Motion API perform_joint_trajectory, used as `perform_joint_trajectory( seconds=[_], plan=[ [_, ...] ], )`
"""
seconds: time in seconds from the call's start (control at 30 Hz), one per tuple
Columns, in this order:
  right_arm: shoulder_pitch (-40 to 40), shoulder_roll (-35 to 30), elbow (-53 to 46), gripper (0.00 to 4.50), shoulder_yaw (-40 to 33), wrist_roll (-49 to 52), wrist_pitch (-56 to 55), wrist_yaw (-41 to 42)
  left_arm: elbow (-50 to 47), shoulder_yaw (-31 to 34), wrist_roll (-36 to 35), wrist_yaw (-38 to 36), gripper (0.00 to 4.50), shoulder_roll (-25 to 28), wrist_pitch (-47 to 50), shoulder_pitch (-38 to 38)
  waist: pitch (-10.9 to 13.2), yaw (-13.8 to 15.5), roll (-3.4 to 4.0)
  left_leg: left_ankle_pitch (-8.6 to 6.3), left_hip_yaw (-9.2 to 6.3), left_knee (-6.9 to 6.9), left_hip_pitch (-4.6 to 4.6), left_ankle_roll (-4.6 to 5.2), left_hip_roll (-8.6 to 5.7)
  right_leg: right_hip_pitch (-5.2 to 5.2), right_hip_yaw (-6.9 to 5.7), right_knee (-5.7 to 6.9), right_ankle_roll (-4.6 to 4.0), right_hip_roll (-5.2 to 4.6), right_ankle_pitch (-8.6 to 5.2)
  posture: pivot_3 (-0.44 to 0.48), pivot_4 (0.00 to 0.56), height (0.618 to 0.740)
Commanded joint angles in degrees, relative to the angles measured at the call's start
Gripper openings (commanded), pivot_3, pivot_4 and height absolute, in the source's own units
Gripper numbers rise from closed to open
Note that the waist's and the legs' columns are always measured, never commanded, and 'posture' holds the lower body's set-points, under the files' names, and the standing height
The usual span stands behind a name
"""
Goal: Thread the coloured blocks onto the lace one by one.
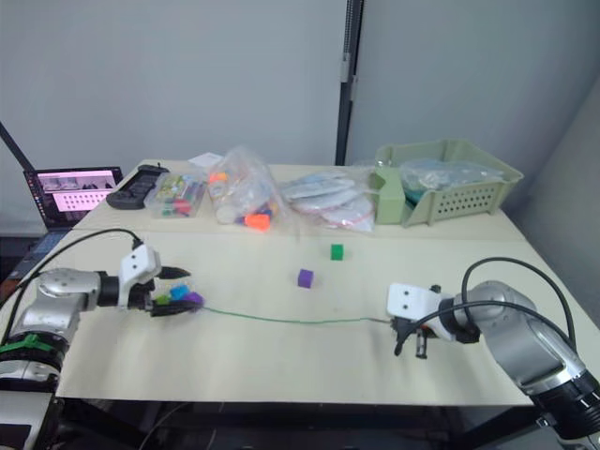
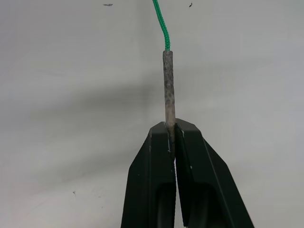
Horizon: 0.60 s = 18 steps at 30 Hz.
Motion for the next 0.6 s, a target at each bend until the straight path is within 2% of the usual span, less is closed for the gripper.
perform_joint_trajectory(
  seconds=[0.03,0.2,0.37,0.5,0.6],
  plan=[
    [-0.9,0.1,0.1,0.0,-0.3,-0.8,-1.3,-0.1,-4.2,1.6,-2.4,-2.1,4.47,1.3,1.8,-2.2,0.0,0.0,-0.01,0.0,0.0,0.0,0.0,0.0,0.0,0.01,0.0,0.0,0.0,0.0,0.0,0.0,0.0,0.734],
    [-1.9,0.7,0.8,0.0,0.2,-1.1,-1.5,0.6,-11.6,1.0,-4.9,-3.6,4.47,-1.0,6.4,-3.2,0.0,0.1,-0.02,0.0,0.0,0.01,0.0,0.0,0.0,0.01,0.0,0.01,0.0,0.0,0.0,0.0,0.0,0.734],
    [-3.1,1.3,0.5,0.0,0.8,-1.2,-1.0,1.2,-23.3,-2.3,-7.3,-2.0,4.47,-7.6,12.5,-2.1,-0.1,0.2,-0.04,0.0,-0.01,0.04,-0.01,0.0,0.0,0.02,0.01,0.03,0.0,0.0,0.01,0.0,0.0,0.734],
    [-4.6,2.7,-0.6,0.0,1.7,-0.7,0.3,1.5,-30.8,-9.1,-5.4,2.9,4.47,-16.5,15.1,-0.7,-0.3,0.3,-0.03,0.0,-0.01,0.05,-0.01,0.01,-0.02,0.03,0.04,0.04,0.0,0.0,0.01,0.0,0.0,0.734],
    [-6.6,4.7,-2.7,0.0,3.4,-0.6,2.7,2.0,-30.6,-15.3,-1.4,7.1,4.47,-23.9,13.1,-0.6,-0.4,0.5,-0.04,-0.01,-0.03,0.08,-0.01,0.01,-0.05,0.06,0.08,0.04,0.01,0.0,0.02,0.0,0.0,0.734]
  ],
)
